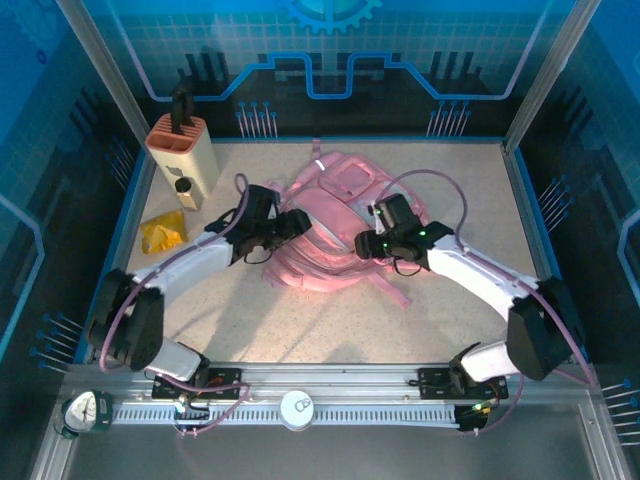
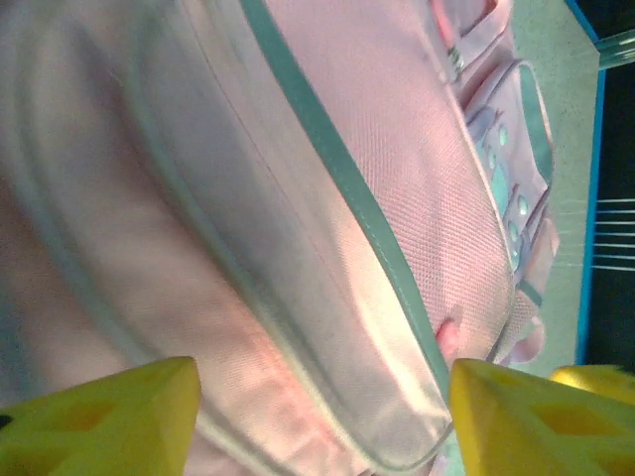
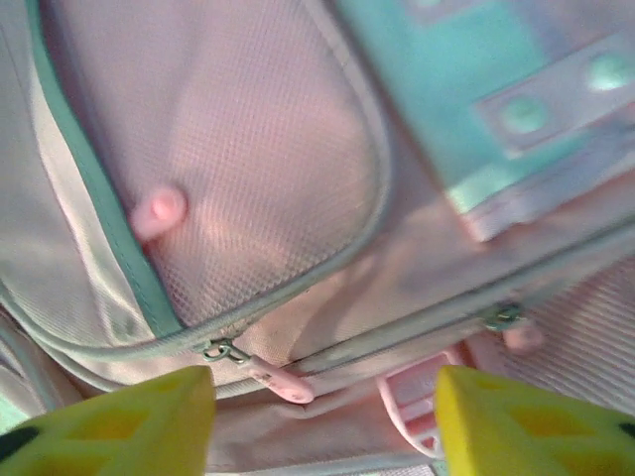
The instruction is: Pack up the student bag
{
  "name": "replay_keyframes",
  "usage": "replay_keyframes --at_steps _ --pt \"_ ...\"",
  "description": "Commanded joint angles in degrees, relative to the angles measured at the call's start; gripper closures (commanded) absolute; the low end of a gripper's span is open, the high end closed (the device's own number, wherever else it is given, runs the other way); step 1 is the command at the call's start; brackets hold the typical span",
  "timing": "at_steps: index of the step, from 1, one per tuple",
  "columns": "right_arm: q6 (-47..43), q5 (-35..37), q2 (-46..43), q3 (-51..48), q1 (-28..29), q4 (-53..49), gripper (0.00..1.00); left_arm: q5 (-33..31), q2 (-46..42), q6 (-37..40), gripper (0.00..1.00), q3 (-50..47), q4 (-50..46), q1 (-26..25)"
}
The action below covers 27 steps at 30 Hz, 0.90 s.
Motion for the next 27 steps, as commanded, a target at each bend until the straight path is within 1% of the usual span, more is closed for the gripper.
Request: replay_keyframes --at_steps 1,2,3,4,6,8,9,10,12,13,15,17,18,20,21,22,23,24,25,27 --pt "-0.7 4.0 -6.5 -1.9 -3.6 -0.3 0.17 -10.7 -8.4 5.2 0.14 -4.5 -6.8 3.6" --pt "-0.2 5.1 -8.3 -3.4 -5.6 0.8 0.09 -14.4 -11.0 6.7 0.07 -5.8 -8.3 4.9" --pt "0.4 7.1 -10.1 -5.1 -7.5 2.5 0.05 -19.0 -13.3 8.5 0.01 -7.2 -9.5 6.1" --pt "0.9 8.9 -11.8 -7.2 -9.2 4.5 0.01 -22.6 -14.9 10.3 0.01 -8.3 -10.4 7.2" --pt "1.0 13.4 -15.2 -12.1 -13.1 10.0 0.00 -33.1 -18.7 14.7 0.01 -11.1 -11.0 9.7" --pt "0.0 16.0 -17.3 -16.3 -17.2 15.4 0.00 -41.9 -20.9 19.6 0.01 -15.0 -7.5 11.9" --pt "-1.4 16.9 -18.2 -19.0 -19.0 19.2 0.00 -44.4 -21.7 22.9 0.01 -17.8 -3.2 13.2" --pt "-4.3 17.0 -18.7 -21.9 -20.4 24.3 0.00 -44.9 -22.3 25.3 0.01 -20.3 1.0 14.5" --pt "-10.3 17.9 -18.2 -29.2 -23.6 39.9 0.00 -42.2 -22.4 31.6 0.01 -26.7 13.8 17.1" --pt "-11.3 18.1 -16.8 -31.8 -25.4 46.3 0.00 -40.2 -21.9 34.7 0.01 -29.9 21.2 17.7" --pt "-10.8 16.4 -12.1 -34.1 -29.3 53.1 0.00 -37.4 -19.1 40.3 0.01 -36.9 39.0 18.0" --pt "-12.6 11.0 -6.9 -34.5 -30.9 57.9 0.00 -32.1 -15.8 42.9 0.01 -39.9 50.3 18.9" --pt "-14.2 7.5 -4.5 -34.7 -31.0 60.8 0.00 -28.8 -14.9 43.3 0.01 -39.3 50.3 19.0" --pt "-15.6 1.0 -2.4 -33.7 -30.9 62.9 0.00 -25.0 -12.3 43.3 0.01 -37.6 51.2 19.0" --pt "-18.5 -2.1 -0.7 -33.9 -30.4 66.5 0.00 -22.8 -10.0 43.7 0.01 -37.2 53.4 19.0" --pt "-20.1 -2.4 0.6 -33.5 -29.9 67.4 0.00 -21.7 -7.8 44.5 0.01 -37.1 56.9 19.0" --pt "-20.9 -3.4 2.5 -33.9 -29.9 71.0 0.00 -20.6 -6.0 44.9 0.01 -36.6 58.5 18.9" --pt "-21.1 -5.0 3.8 -33.8 -30.0 71.3 0.00 -19.3 -4.8 45.6 0.01 -36.6 60.5 19.0" --pt "-21.7 -5.8 5.3 -34.8 -29.8 74.1 0.00 -18.4 -3.4 46.3 0.01 -36.8 63.1 19.0" --pt "-23.3 -6.9 10.6 -38.1 -28.7 86.9 0.00 -15.1 0.8 47.7 0.01 -37.3 67.8 18.9"
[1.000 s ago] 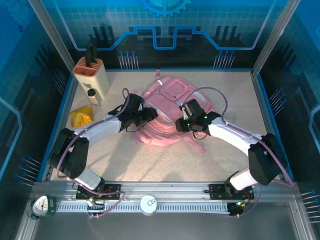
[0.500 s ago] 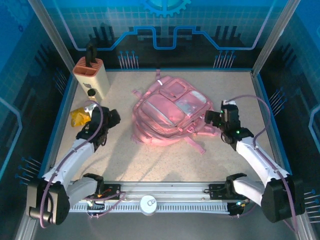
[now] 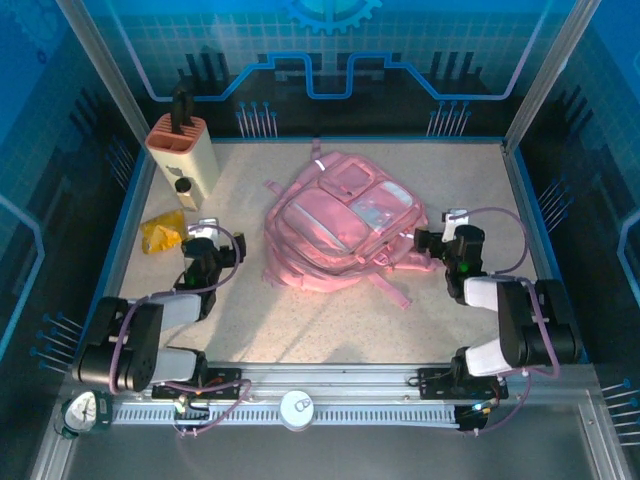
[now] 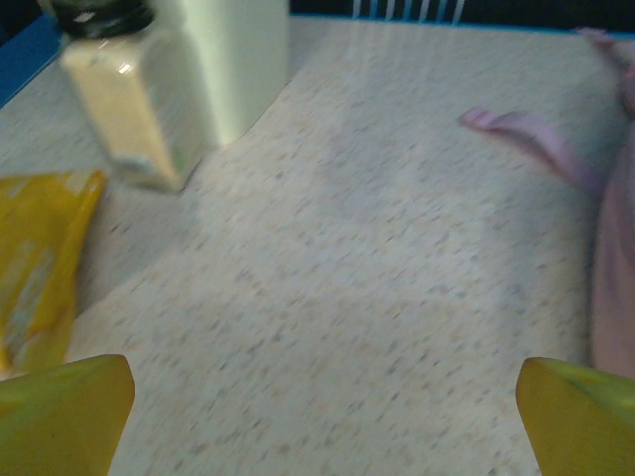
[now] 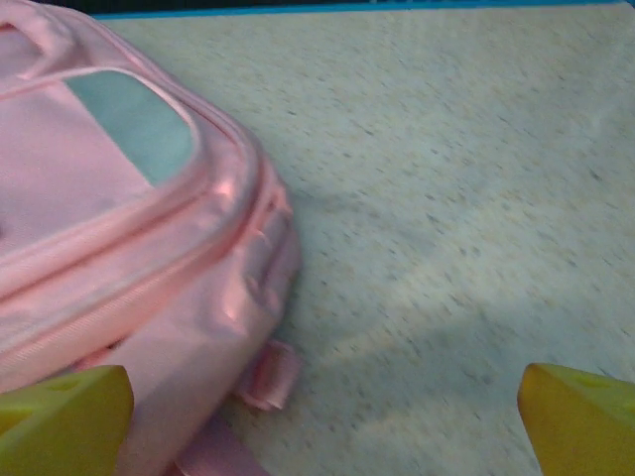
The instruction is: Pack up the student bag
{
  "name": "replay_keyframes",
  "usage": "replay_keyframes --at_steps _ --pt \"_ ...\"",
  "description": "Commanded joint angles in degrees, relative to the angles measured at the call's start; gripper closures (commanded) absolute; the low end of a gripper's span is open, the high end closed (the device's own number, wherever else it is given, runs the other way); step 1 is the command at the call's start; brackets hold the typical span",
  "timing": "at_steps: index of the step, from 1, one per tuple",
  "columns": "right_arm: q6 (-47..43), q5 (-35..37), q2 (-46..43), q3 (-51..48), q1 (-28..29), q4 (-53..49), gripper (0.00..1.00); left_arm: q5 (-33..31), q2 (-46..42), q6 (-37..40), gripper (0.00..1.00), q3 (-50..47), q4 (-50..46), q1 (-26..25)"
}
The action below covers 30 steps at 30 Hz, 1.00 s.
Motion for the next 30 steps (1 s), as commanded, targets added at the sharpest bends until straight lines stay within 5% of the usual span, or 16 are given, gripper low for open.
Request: replay_keyframes --at_steps 1,3,5,8,30 --pt "-5.1 -4.3 3.9 -3.1 2.0 17.0 0.00 7.6 6.2 4.7 0.01 0.4 15.4 0.2" --pt "-4.7 -1.2 3.5 -0.4 2.3 11.2 0.00 5.6 12.1 4.7 0.01 0.4 21.7 0.3" --pt "-4.6 0.2 3.1 2.0 2.7 5.9 0.00 4.1 10.6 3.3 0.01 2.8 13.7 0.5" --pt "-4.8 0.4 3.4 1.7 2.9 7.0 0.00 4.3 10.7 0.5 0.01 6.2 8.1 2.8" --pt "-5.5 -0.1 3.7 1.7 3.3 7.6 0.00 6.7 10.9 1.2 0.01 6.1 8.6 3.0"
